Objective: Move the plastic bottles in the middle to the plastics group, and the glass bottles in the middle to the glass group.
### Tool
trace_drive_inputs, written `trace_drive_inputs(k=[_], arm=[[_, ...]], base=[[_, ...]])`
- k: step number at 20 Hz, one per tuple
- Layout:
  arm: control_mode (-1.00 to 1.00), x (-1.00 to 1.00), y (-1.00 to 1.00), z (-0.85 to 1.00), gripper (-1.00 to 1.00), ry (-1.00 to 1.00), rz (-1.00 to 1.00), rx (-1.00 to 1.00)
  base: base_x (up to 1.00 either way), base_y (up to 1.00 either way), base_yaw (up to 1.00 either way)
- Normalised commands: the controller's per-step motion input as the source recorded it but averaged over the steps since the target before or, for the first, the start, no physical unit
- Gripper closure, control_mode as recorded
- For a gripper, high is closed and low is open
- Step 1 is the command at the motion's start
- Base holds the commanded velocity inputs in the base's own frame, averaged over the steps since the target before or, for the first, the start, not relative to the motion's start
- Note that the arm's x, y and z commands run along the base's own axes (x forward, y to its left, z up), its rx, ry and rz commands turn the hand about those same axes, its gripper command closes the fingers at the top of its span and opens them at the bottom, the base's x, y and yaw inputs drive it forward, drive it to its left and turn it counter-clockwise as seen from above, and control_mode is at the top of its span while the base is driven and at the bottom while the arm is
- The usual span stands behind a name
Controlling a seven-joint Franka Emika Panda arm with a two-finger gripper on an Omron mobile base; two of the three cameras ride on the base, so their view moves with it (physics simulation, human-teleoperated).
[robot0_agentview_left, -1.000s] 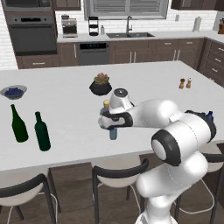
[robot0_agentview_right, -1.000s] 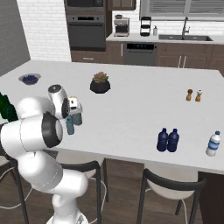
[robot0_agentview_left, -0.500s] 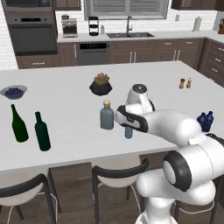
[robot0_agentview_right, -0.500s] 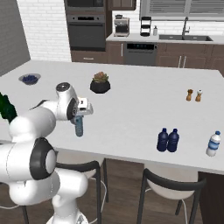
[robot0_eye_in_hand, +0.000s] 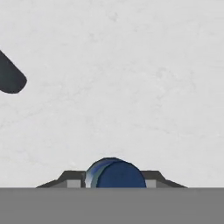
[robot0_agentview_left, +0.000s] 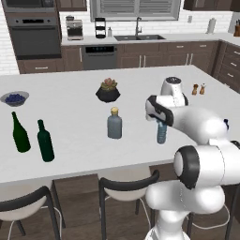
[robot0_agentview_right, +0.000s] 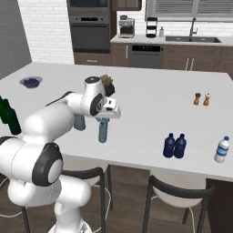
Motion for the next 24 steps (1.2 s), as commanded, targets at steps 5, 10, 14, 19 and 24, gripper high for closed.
trace_drive_inputs(k=[5,10,14,19,24], arm=[[-1.0,-0.04,-0.94,-0.11,1.0,0.04,-0.17,-0.01],[-1.0,-0.08,-0.79,-0.18,1.0,0.0,-0.13,-0.04],[-1.0,-0.24,-0.54,0.0,1.0,-0.12,-0.02,-0.02],[-1.0,-0.06,-0.45,0.0,1.0,-0.14,0.0,-0.02],[-1.0,-0.13,-0.43,0.0,1.0,-0.07,0.0,0.0]], base=[[0.0,0.0,0.0],[0.0,0.0,0.0],[0.0,0.0,0.0],[0.0,0.0,0.0],[0.0,0.0,0.0]])
